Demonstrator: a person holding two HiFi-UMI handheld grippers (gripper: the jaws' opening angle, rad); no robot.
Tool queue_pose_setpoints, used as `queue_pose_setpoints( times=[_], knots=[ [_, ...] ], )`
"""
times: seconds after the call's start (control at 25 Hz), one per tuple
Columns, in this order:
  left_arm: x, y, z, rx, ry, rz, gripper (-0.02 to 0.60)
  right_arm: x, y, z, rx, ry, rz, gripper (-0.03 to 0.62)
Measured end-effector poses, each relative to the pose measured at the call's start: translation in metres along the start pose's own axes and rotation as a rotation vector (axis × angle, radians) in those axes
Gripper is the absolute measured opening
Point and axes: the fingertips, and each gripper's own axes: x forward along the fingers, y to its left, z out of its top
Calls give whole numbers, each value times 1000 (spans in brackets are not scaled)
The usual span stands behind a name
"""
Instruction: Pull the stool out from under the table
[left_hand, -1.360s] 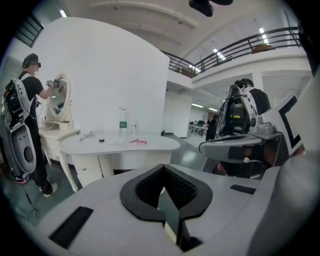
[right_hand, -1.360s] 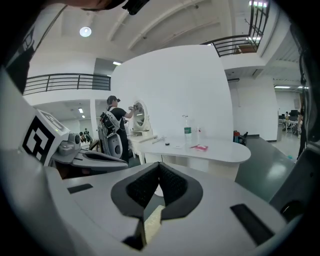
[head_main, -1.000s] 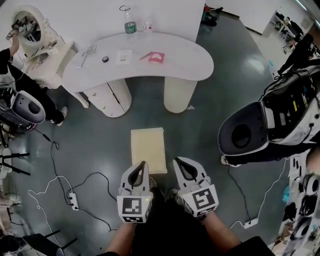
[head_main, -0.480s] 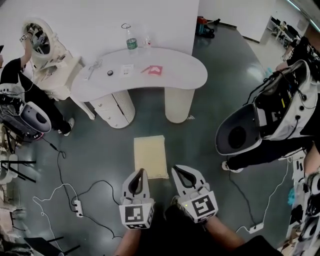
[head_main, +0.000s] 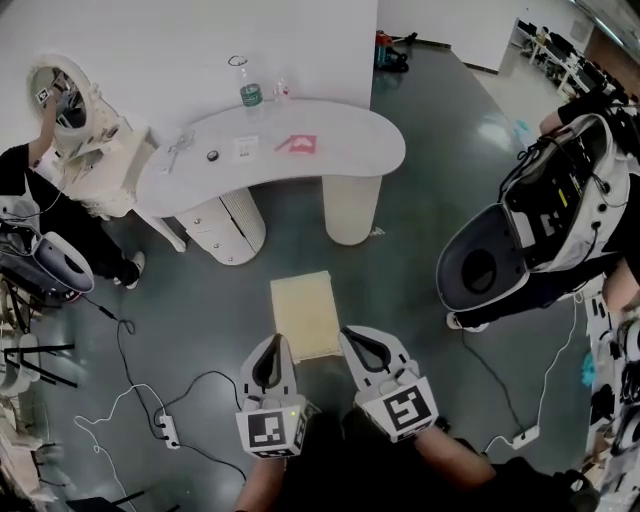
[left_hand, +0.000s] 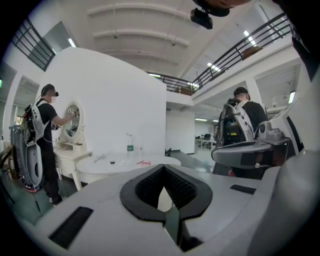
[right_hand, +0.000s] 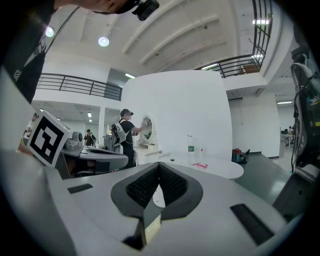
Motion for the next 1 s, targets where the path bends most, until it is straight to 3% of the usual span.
queue_pose_setpoints(
  times=[1.0],
  knots=[
    [11, 2, 19, -12, -75, -41, 6, 18, 5, 10, -55, -8, -41, 6]
  ],
)
